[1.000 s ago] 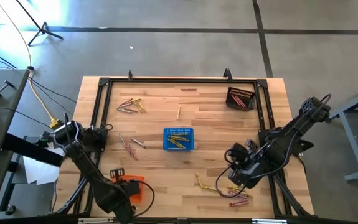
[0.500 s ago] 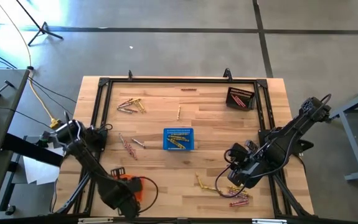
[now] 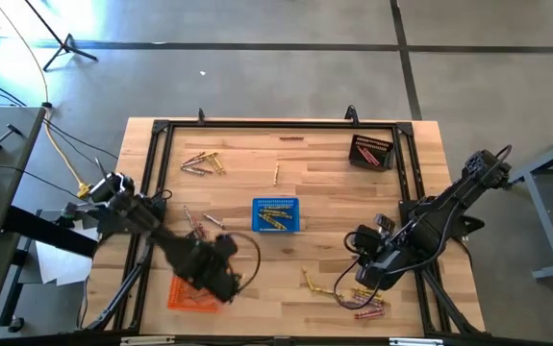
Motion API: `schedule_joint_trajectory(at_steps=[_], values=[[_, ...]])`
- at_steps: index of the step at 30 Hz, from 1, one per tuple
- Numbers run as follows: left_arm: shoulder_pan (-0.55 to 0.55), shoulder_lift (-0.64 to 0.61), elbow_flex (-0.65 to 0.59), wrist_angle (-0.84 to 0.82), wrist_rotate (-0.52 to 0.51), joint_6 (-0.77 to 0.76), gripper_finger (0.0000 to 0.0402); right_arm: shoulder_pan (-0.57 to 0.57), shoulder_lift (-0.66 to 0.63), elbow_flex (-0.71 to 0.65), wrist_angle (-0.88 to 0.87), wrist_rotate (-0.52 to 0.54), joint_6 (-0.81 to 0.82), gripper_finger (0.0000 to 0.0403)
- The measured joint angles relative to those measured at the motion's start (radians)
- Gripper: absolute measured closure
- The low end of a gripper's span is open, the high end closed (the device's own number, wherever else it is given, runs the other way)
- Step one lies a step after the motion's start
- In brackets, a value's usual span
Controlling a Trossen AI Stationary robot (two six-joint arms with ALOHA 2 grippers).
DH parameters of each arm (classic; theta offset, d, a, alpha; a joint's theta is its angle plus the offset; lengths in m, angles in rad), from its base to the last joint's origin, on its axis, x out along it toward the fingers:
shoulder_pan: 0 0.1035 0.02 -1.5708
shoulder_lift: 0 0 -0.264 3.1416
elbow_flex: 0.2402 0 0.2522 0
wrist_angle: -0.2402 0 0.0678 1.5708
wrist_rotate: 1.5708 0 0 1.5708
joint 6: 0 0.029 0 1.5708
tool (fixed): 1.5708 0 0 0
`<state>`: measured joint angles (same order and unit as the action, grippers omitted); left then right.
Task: Sort crayons
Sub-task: Put the gray crayon into the orange basket
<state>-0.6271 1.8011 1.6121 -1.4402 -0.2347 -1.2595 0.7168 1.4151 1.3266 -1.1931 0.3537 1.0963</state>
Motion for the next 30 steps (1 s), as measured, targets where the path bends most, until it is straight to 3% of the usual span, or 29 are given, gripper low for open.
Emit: schedule_joint_trajectory(at_steps=[7,9,14,20,23,30], values=[[0.176,-0.006,-0.104,-0.003,-0.064,0.007,0.0323,-0.083,0.0,0.0,0.0,0.024,-0.163,0.0286],[0.22,-0.005,-0.156,0.002,-0.058,0.07,0.0323,-0.115,0.0,0.0,-0.001,0.022,-0.214,0.0286],[0.292,-0.005,-0.285,0.061,0.054,0.502,0.0323,-0.197,0.0,0.0,-0.001,0.013,-0.318,0.0286],[0.372,-0.005,-0.43,0.189,0.119,0.993,0.0323,-0.305,0.0,0.0,-0.002,0.012,-0.392,0.0286],[0.422,-0.018,-0.507,0.271,0.163,1.115,0.0323,-0.362,0.0,0.0,-0.002,0.012,-0.408,0.0286],[0.547,-0.1,-0.618,0.386,0.169,1.242,0.0323,-0.49,0.0,0.0,0.0,0.011,-0.414,0.0286]])
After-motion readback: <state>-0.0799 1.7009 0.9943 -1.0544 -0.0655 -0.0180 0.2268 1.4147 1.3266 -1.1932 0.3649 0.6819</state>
